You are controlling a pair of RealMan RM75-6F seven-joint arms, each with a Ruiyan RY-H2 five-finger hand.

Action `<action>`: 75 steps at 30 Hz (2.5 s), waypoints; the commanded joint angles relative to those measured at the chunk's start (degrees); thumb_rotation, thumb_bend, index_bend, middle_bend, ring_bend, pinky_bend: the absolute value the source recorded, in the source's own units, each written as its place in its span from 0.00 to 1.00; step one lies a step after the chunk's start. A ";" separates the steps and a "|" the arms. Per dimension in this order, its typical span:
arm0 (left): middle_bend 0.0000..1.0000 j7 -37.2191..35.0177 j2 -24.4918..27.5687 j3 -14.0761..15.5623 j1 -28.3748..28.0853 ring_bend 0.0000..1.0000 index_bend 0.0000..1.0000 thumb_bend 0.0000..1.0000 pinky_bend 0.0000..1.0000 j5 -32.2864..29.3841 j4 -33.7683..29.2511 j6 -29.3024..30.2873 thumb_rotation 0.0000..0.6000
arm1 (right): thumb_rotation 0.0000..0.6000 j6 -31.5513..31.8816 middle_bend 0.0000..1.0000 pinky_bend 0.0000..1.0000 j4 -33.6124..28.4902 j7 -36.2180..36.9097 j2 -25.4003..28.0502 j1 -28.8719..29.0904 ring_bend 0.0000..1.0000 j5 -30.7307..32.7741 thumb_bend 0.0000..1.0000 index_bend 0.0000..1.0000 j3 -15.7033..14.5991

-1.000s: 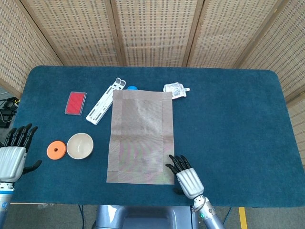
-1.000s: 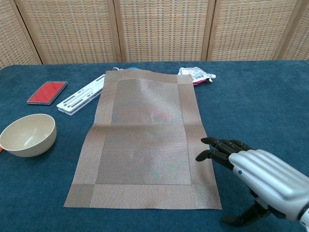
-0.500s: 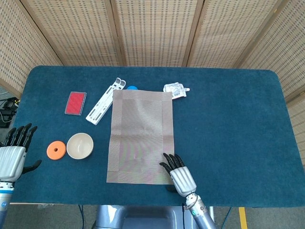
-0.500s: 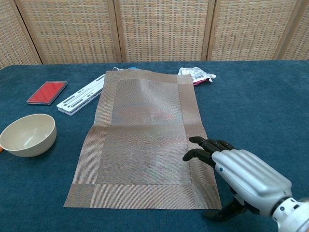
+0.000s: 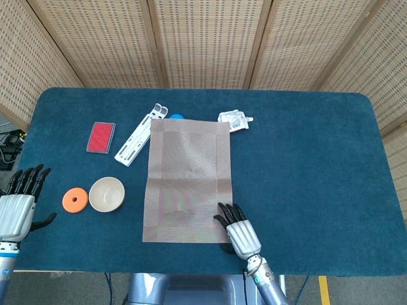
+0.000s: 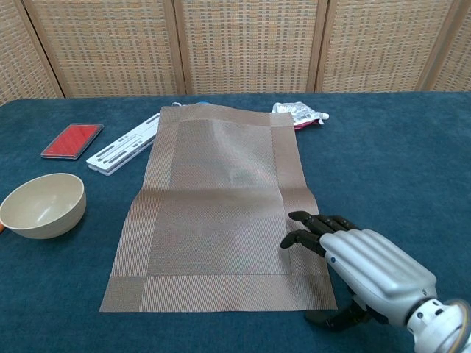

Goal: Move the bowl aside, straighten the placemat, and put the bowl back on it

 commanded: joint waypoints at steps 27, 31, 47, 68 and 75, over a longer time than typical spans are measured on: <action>0.00 -1.28 -0.13 -0.71 0.35 0.00 0.01 0.18 0.00 0.20 0.29 -0.92 1.00 | 1.00 6.18 0.02 0.00 9.90 9.81 -5.41 1.02 0.00 -3.44 0.52 0.47 0.58; 0.00 -1.22 -0.14 -0.71 0.32 0.00 0.01 0.18 0.00 0.24 0.27 -1.13 1.00 | 1.00 6.96 0.09 0.00 10.48 10.90 -5.63 1.03 0.00 -3.76 0.51 0.56 0.61; 0.00 -0.71 -0.26 -0.66 0.35 0.00 0.02 0.18 0.00 0.30 0.14 -1.59 1.00 | 1.00 7.59 0.12 0.00 9.79 11.87 -5.02 0.91 0.00 -3.62 0.57 0.64 0.30; 0.00 -0.21 -0.36 -0.59 0.36 0.00 0.03 0.18 0.00 0.50 -0.04 -2.02 1.00 | 1.00 11.66 0.15 0.00 4.37 10.05 0.82 -0.27 0.00 -5.80 0.57 0.70 -0.71; 0.00 0.19 -0.45 -0.53 0.36 0.00 0.03 0.18 0.00 0.68 -0.21 -2.04 1.00 | 1.00 14.84 0.15 0.00 0.79 10.74 7.40 -2.78 0.00 -6.95 0.56 0.70 -3.10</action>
